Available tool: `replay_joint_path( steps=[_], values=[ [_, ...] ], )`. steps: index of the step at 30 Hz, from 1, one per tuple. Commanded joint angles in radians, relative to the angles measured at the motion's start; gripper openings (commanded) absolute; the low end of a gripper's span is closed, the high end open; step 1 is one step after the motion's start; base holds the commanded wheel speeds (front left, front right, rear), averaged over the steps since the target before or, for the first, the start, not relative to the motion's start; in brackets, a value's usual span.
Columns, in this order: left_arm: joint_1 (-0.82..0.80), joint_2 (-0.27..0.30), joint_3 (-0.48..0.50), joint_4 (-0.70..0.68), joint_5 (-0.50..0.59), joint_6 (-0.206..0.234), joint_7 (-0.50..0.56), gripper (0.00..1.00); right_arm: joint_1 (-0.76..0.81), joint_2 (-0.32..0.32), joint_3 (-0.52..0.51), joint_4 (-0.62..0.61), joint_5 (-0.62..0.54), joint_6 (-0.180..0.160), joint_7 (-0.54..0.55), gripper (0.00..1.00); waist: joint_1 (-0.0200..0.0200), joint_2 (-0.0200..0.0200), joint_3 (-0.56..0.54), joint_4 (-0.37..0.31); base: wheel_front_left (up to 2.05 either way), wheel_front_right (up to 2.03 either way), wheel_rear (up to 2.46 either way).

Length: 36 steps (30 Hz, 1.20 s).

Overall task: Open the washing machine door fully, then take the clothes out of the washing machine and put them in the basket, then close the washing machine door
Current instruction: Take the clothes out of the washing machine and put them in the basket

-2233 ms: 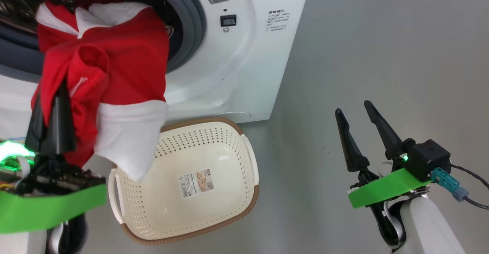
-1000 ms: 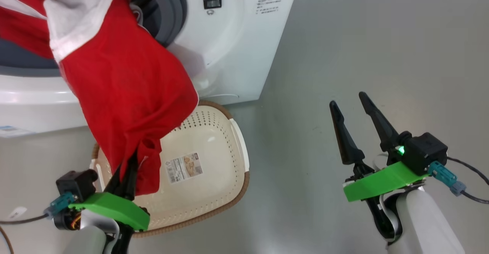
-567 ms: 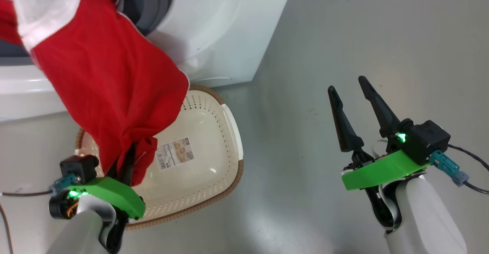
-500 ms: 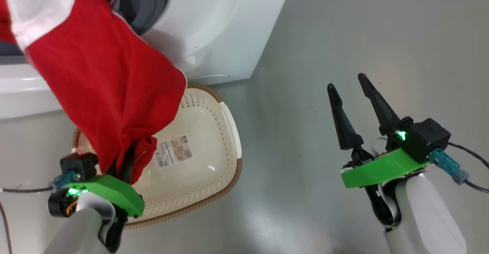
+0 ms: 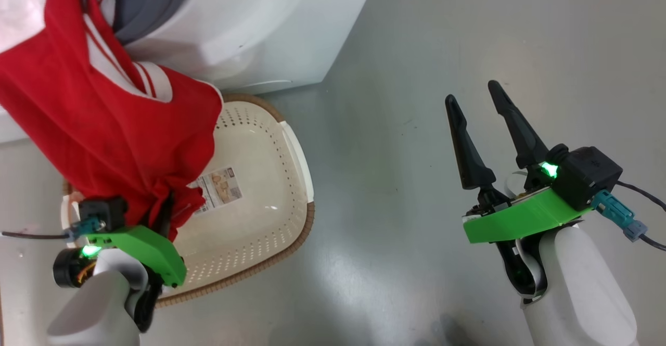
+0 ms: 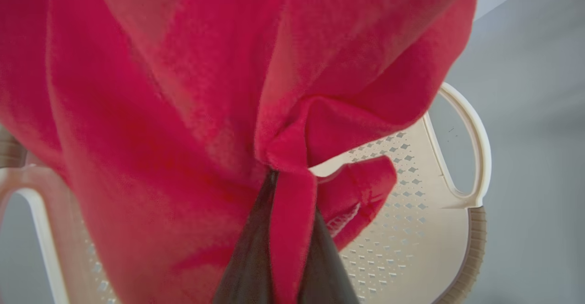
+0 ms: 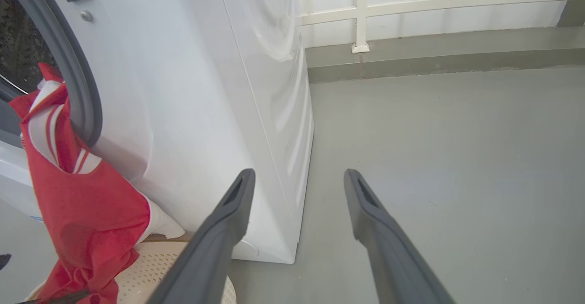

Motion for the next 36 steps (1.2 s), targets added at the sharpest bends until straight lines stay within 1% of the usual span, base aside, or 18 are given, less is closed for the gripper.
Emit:
replay_joint_path(
  steps=[1,14,16,18,19,20,29,36],
  values=[
    [-0.012,0.040,0.000,0.008,-0.026,-0.003,-0.009,0.00,0.007,0.010,0.024,-0.028,0.004,0.002,-0.005,1.00,0.0000,0.0000,0.013,-0.008,0.00,0.00,0.00],
    [-0.068,0.057,-0.115,0.073,-0.132,-0.003,-0.009,0.00,-0.012,0.010,0.028,-0.032,0.007,0.002,-0.005,1.00,0.0000,0.0000,0.041,-0.009,0.00,0.00,0.00],
    [-0.074,0.060,-0.126,0.074,-0.147,-0.003,-0.009,0.33,-0.013,0.010,0.029,-0.032,0.006,0.002,-0.005,1.00,0.0000,0.0000,0.042,-0.009,0.00,0.00,0.00],
    [-0.079,0.063,-0.135,0.075,-0.158,-0.003,-0.009,0.53,-0.013,0.010,0.029,-0.033,0.005,0.002,-0.005,1.00,0.0000,0.0000,0.041,-0.008,0.00,0.00,0.00],
    [-0.081,0.064,-0.138,0.075,-0.163,-0.003,-0.009,0.93,-0.013,0.010,0.028,-0.033,0.004,0.002,-0.005,1.00,0.0000,0.0000,0.041,-0.007,0.00,0.00,0.00],
    [-0.082,0.065,-0.140,0.075,-0.167,-0.003,-0.009,1.00,-0.012,0.010,0.028,-0.033,0.003,0.002,-0.005,1.00,0.0000,0.0000,0.039,-0.006,0.00,0.00,0.00],
    [-0.072,0.062,-0.132,0.062,-0.191,-0.003,-0.009,1.00,-0.002,0.010,0.022,-0.022,-0.004,0.002,-0.005,1.00,0.0000,0.0000,0.008,0.013,0.00,0.00,0.00],
    [-0.045,0.056,-0.090,0.021,-0.183,-0.003,-0.009,1.00,0.011,0.010,0.019,-0.009,-0.009,0.002,-0.005,1.00,0.0000,0.0000,-0.038,0.029,0.00,0.00,0.00]
  ],
)
